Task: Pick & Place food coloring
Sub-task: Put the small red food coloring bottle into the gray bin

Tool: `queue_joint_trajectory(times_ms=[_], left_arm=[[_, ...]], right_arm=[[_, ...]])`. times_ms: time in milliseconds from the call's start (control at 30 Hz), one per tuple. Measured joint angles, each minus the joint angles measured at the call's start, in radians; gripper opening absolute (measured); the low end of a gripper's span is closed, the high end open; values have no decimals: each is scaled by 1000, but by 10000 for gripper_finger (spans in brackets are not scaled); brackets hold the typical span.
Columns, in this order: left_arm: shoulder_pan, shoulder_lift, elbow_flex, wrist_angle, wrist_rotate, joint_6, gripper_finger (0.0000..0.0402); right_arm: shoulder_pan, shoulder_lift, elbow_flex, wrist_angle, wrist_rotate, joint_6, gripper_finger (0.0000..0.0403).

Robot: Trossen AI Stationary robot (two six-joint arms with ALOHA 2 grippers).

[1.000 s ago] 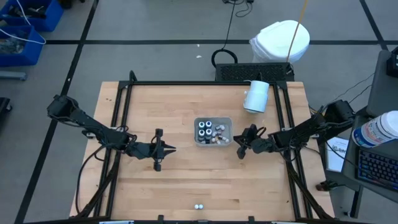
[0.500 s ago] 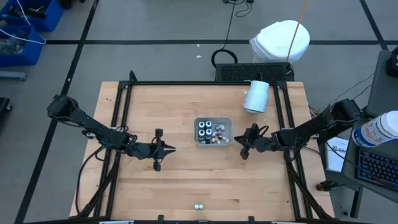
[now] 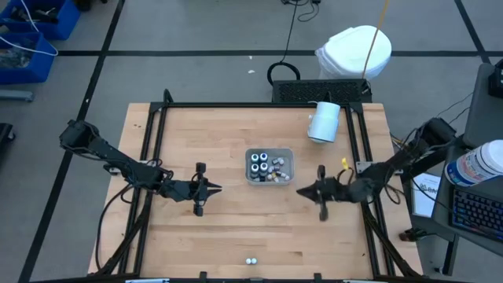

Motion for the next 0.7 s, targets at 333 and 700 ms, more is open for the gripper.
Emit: queue_joint_trajectory(times_ms=[333, 700], left_arm=[[0, 0, 0, 7, 1, -8, 47], [0, 3, 0, -50, 192, -73, 47]], right_arm=[[110, 156, 260, -89, 52, -195, 0], [113, 240, 294, -97, -27, -234, 0]])
